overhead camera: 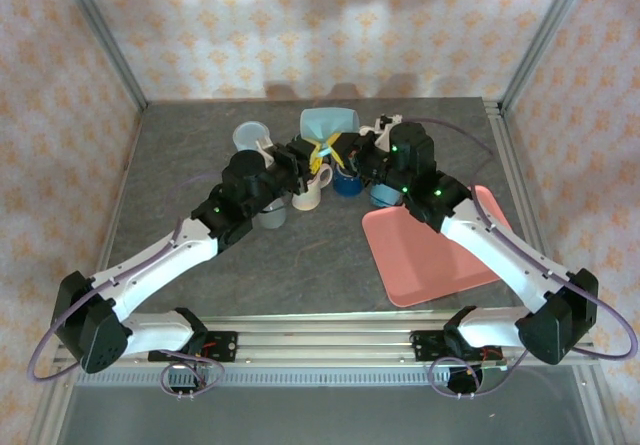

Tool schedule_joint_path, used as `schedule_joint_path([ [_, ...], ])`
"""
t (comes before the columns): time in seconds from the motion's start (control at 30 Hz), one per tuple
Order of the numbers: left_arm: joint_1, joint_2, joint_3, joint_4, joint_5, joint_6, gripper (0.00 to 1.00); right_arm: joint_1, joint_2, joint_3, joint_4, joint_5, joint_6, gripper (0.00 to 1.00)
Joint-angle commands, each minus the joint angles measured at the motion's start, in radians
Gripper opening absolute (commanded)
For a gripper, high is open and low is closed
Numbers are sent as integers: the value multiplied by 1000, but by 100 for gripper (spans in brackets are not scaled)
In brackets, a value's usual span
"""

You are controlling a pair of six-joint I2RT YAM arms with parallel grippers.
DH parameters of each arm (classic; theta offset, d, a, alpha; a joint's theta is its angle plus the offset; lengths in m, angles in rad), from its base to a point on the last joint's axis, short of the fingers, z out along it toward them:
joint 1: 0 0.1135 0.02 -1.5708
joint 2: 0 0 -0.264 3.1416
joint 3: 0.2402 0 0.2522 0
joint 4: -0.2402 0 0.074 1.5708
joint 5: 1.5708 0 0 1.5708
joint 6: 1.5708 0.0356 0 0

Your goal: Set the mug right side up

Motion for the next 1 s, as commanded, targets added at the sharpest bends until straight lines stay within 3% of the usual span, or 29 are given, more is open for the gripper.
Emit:
schedule_joint_path([
  [0.0, -2, -7, 75, 98, -31, 98, 0, 15, -43, -8, 64, 28, -14, 13],
  [0.13, -3, -10, 106, 69, -1, 161, 0, 14, -41, 2, 49, 42, -36, 19],
  [0.4, -7, -24, 85, 96, -4, 193, 0, 14, -16, 23, 42, 31, -33, 44],
  [0.6, -6, -41, 115, 39, -11, 298, 0, 14, -19, 25, 17, 31, -40, 55],
  [0.97, -7, -26, 164, -51, -14, 407, 0, 10, -76, -13, -77, 46, -70, 58],
])
